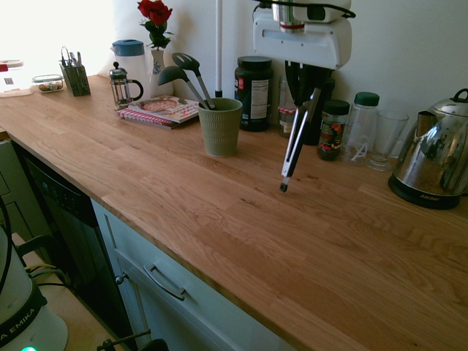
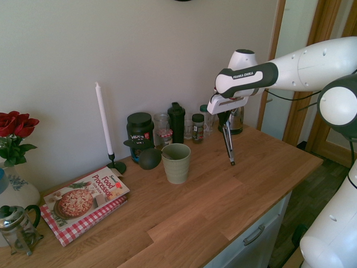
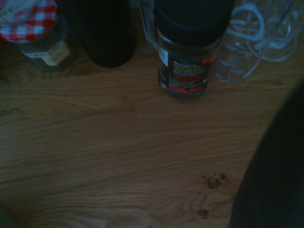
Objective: Put the tongs back in the holder
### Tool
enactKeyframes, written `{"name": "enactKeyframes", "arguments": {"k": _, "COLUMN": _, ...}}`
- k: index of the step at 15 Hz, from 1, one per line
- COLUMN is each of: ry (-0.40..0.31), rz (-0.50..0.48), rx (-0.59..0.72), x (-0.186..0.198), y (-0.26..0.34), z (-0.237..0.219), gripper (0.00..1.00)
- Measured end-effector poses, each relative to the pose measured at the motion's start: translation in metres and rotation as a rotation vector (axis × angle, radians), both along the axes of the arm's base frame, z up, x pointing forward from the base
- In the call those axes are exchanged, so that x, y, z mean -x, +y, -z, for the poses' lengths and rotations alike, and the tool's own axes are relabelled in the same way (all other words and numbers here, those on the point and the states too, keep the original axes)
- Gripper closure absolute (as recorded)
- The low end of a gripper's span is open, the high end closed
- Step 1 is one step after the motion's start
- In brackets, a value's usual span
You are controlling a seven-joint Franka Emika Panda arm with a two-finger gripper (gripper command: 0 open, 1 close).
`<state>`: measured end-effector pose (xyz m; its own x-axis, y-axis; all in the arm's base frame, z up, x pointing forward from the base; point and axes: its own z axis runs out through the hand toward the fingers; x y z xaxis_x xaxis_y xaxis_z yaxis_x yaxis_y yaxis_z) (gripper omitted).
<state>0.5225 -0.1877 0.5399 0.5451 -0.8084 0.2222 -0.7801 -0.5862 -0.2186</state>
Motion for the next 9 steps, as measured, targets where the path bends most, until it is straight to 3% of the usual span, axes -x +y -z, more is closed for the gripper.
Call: {"name": "enactKeyframes", "arguments": {"k": 9, "ry": -0.111, "rz": -0.087, "rx": 0.003, "x": 0.004, "y": 0.100, "z": -0.101, "gripper": 1.00}}
